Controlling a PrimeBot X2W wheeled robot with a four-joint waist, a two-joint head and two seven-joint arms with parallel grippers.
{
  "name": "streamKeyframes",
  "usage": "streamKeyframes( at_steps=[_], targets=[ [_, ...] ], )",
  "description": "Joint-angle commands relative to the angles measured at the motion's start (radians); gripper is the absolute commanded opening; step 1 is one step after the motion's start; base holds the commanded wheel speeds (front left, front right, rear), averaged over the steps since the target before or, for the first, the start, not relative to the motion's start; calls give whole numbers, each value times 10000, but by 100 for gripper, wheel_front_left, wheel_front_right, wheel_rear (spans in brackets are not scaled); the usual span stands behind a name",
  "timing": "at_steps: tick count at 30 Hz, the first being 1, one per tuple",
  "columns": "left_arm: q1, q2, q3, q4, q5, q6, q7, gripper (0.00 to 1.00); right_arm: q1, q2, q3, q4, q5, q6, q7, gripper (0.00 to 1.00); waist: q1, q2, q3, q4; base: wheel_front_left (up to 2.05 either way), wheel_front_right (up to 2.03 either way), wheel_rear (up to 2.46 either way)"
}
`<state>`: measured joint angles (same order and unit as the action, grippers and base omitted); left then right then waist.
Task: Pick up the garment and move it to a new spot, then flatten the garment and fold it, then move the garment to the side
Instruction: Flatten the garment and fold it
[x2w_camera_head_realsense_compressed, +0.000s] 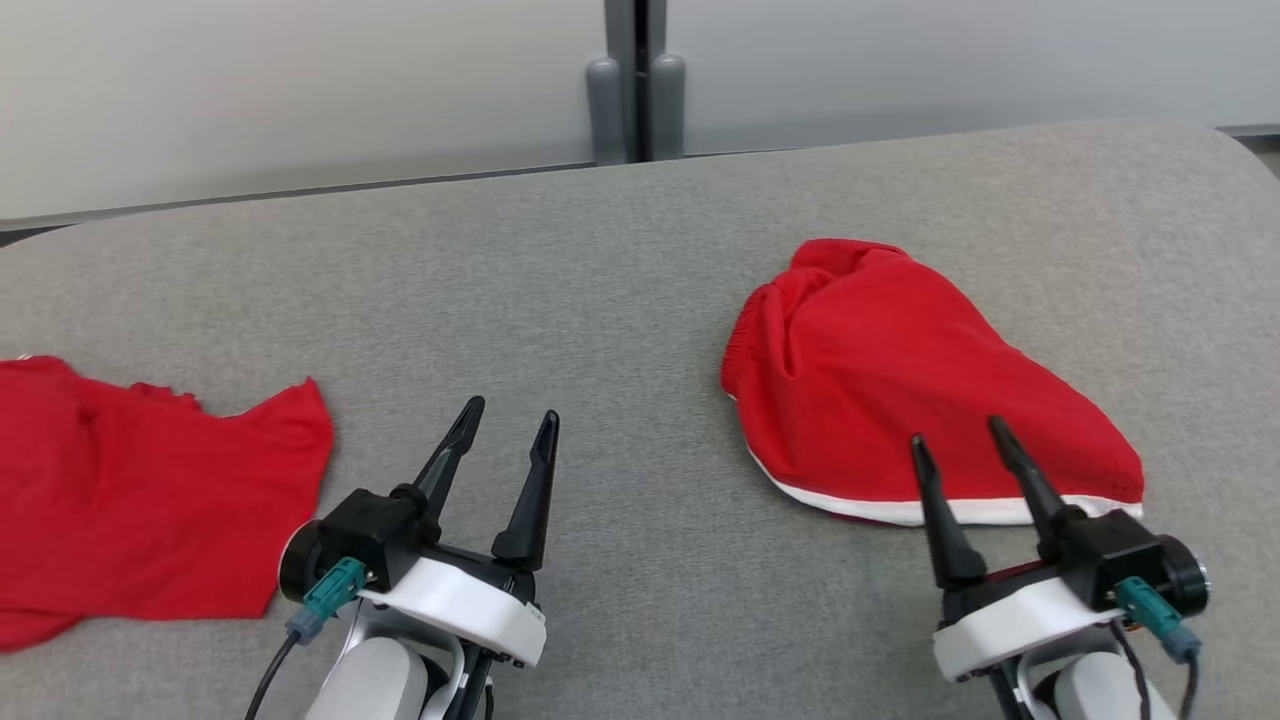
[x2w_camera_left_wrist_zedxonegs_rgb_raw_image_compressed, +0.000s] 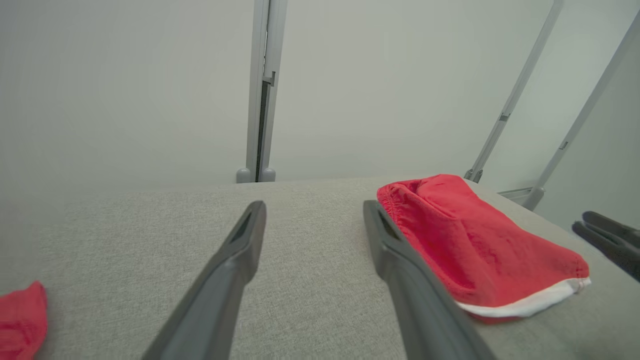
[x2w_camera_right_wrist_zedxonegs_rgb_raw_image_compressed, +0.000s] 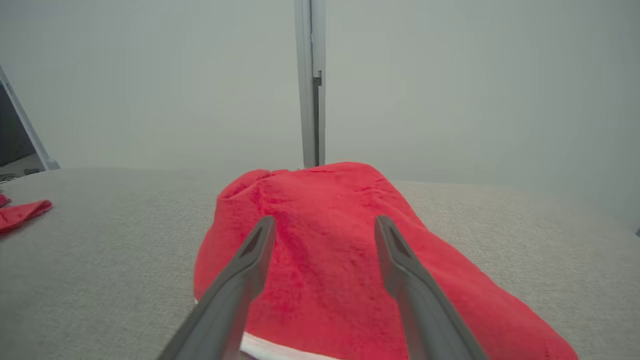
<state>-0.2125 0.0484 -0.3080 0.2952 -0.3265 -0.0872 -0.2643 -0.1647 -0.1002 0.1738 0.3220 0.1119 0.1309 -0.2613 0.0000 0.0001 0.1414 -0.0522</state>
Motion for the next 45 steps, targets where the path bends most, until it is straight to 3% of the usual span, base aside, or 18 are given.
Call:
streamKeyframes(
  at_steps=[1, 8, 19, 20, 21, 22, 29, 38, 41, 45],
  targets=[
    [43, 38, -4, -28, -44, 2, -2, 100, -94, 5, 108, 46, -80, -3, -44, 100, 0, -1, -49, 233, 0, 0, 0],
    [141, 38, -196, -70, -211, 102, -2, 100, -1021, 144, 773, 986, -27, -3, 757, 100, 0, -1, -16, 1094, 0, 0, 0],
    [145, 35, -469, -165, -491, 238, -2, 100, -2565, -126, 181, 2764, -979, -3, 1455, 100, 0, -1, 337, 2169, 0, 0, 0],
    [134, 35, -496, -167, -521, 252, -2, 100, -2653, -124, 141, 2922, -1034, -3, 1474, 90, 0, -1, 346, 2208, 0, 0, 0],
    [127, 38, -516, -165, -542, 270, -2, 100, -2728, -115, 132, 3036, -1076, -3, 1449, 15, 0, -1, 349, 2236, 0, 0, 0],
    [118, 36, -536, -161, -548, 268, -2, 100, -2786, -93, 160, 3144, -1090, -3, 1415, 0, 0, -1, 348, 2260, 0, 0, 0],
    [99, 36, -490, -75, -583, 302, -2, 100, -3025, 152, 981, 3388, -562, -3, 1050, 0, 0, -1, 207, 2211, 0, 0, 0],
    [210, 39, -352, 9, -344, 204, -2, 100, -3201, 383, 2795, 2067, 1748, -3, 732, 0, 0, -1, -84, 1833, 0, 0, 0],
    [243, 36, -319, 4, -255, 186, -2, 100, -3082, 11, 2751, 1387, 2749, -3, 913, 0, 0, -1, -78, 1705, 0, 0, 0],
    [200, 38, -371, -8, -222, 135, -2, 100, -3052, -583, 2339, 1527, 2761, -3, 1232, 0, 0, -1, 61, 1640, 0, 0, 0]
  ],
)
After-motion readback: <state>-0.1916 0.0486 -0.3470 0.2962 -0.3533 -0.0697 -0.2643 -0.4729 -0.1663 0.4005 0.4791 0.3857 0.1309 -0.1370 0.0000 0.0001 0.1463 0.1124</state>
